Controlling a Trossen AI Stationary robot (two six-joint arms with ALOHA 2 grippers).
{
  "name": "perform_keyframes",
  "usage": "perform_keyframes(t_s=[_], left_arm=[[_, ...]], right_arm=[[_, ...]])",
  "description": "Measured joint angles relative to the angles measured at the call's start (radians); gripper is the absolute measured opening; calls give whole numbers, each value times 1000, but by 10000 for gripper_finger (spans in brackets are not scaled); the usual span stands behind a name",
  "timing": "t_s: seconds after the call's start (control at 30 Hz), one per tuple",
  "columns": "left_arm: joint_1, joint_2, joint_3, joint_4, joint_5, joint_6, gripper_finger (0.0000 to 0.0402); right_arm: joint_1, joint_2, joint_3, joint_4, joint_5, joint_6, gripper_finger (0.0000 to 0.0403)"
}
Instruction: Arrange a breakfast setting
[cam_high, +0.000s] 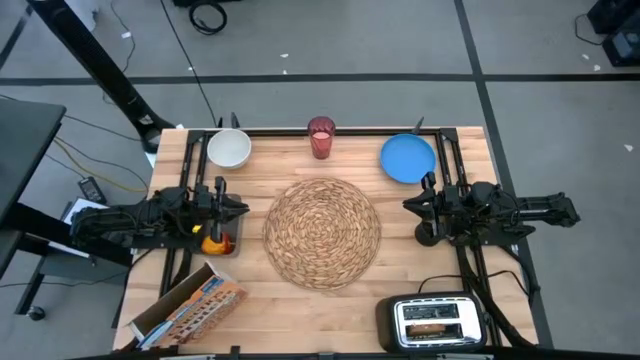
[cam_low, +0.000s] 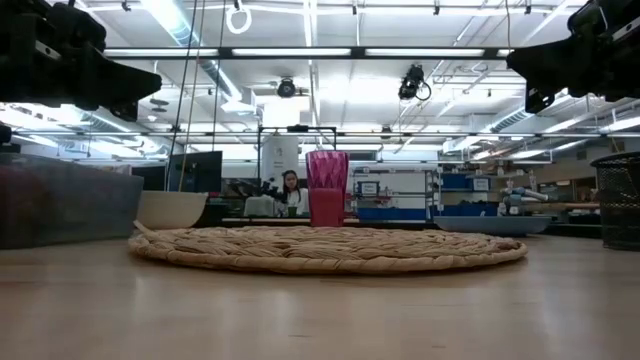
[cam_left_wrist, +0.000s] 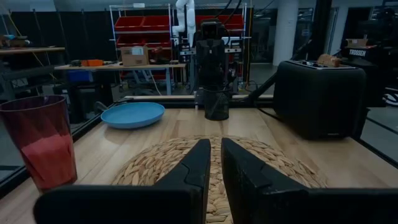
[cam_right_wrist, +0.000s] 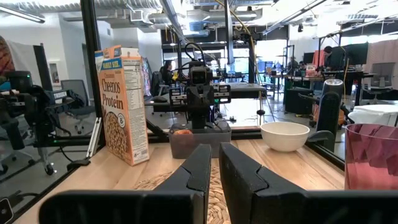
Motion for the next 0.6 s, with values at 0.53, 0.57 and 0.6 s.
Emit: perform_keyframes(t_s=[0.53,0.57,0.6], left_arm=[[0,0,0,0,0,0,48],[0,0,0,0,0,0,48],[0,0,0,0,0,0,48]], right_arm=[[0,1,0,22,0,2,44],[0,2,0,57,0,5,44],[0,2,0,101,0,15,44]])
